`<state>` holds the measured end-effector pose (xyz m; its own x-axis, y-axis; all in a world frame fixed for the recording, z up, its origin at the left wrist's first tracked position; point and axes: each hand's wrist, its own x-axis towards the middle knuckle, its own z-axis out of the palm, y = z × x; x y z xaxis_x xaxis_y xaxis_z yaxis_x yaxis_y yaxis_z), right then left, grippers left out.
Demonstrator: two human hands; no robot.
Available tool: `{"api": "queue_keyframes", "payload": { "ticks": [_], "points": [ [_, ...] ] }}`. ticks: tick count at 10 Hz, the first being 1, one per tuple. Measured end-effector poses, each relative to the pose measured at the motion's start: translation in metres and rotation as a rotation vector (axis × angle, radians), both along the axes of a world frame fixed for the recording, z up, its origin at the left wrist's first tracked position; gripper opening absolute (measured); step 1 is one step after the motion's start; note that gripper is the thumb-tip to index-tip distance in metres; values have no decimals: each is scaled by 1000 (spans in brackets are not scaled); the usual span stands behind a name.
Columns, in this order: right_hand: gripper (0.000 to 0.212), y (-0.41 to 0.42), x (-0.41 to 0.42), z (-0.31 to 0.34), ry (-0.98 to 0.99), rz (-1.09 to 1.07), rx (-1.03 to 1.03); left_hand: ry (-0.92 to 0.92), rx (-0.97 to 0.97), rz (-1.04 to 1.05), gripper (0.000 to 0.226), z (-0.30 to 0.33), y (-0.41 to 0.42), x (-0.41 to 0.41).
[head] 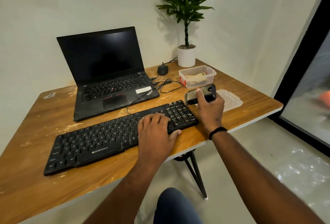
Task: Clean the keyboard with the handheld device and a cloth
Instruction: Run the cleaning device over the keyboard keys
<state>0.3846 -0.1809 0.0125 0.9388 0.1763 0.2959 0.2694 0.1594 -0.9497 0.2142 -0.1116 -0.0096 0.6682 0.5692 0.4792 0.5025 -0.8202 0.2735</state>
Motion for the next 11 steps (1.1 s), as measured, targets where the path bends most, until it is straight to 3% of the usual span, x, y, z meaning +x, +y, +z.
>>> {"api": "queue_keyframes", "payload": {
  "ticks": [2, 3, 5, 6, 7, 11],
  "points": [
    [20, 20, 17, 19, -237, 177, -375, 29, 52, 9, 53, -3, 1, 0],
    [23, 30, 21, 25, -336, 177, -455, 20, 38, -3, 51, -3, 2, 0],
    [21, 39, 30, 32, -300, 364, -627, 33, 28, -15, 50, -2, 3, 1],
    [25, 41, 32, 38, -337, 277, -609, 44, 25, -15, 51, -2, 3, 1],
    [22, 44, 31, 35, -260, 402, -632, 60, 30, -18, 53, -1, 3, 0],
    [24, 49, 30, 38, -273, 397, -641, 68, 22, -19, 54, -1, 4, 0]
  ]
}}
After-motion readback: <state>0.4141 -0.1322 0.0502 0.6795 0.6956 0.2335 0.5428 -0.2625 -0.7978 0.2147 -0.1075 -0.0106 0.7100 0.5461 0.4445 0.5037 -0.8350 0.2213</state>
